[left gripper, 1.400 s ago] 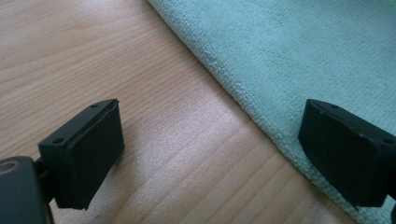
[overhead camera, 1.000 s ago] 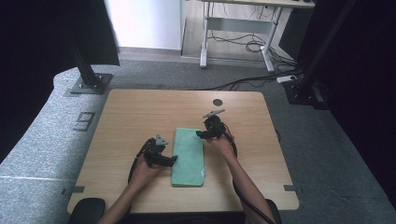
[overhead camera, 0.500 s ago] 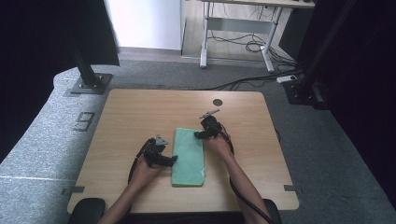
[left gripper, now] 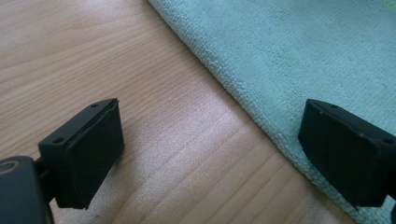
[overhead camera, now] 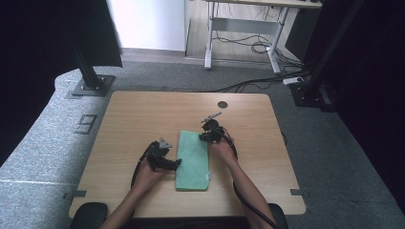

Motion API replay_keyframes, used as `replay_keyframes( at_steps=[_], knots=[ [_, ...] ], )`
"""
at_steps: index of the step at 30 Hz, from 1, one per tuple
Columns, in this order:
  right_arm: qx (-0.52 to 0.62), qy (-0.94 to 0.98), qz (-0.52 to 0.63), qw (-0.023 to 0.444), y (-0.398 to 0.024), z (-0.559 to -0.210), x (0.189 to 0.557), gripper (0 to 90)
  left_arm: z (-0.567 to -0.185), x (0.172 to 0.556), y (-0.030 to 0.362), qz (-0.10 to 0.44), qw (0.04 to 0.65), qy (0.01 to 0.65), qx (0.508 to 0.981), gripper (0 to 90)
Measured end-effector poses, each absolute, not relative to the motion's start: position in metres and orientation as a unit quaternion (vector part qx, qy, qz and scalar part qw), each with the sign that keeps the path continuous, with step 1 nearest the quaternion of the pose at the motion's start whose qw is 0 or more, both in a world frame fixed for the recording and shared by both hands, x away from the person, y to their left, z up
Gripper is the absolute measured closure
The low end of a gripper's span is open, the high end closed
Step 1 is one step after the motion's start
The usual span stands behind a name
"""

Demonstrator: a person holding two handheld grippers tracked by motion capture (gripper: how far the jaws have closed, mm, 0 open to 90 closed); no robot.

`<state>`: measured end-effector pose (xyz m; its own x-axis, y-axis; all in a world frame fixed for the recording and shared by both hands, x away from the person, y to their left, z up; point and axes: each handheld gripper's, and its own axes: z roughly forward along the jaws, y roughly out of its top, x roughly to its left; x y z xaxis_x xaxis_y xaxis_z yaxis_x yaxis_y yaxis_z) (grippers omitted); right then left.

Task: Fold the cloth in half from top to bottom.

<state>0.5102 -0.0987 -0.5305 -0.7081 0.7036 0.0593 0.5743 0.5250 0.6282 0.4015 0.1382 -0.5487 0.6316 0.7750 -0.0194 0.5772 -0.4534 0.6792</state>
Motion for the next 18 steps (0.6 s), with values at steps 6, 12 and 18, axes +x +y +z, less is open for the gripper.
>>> replay_keyframes(
  at_steps=[6, 12, 18],
  knots=[
    [0.349, 0.865, 0.345, 0.106, -0.104, -0.51, 0.502, 84.3, -0.549, 0.401, 0.138, 0.149, 0.333, 0.404, 0.839, 6.8],
    [0.322, 0.868, 0.36, 0.112, -0.108, -0.488, 0.489, 84.1, -0.549, 0.401, 0.138, 0.15, 0.333, 0.406, 0.838, 6.8],
    [0.304, 0.866, 0.382, 0.107, -0.115, -0.471, 0.471, 84.0, -0.549, 0.401, 0.138, 0.15, 0.332, 0.406, 0.838, 6.8]
  ],
)
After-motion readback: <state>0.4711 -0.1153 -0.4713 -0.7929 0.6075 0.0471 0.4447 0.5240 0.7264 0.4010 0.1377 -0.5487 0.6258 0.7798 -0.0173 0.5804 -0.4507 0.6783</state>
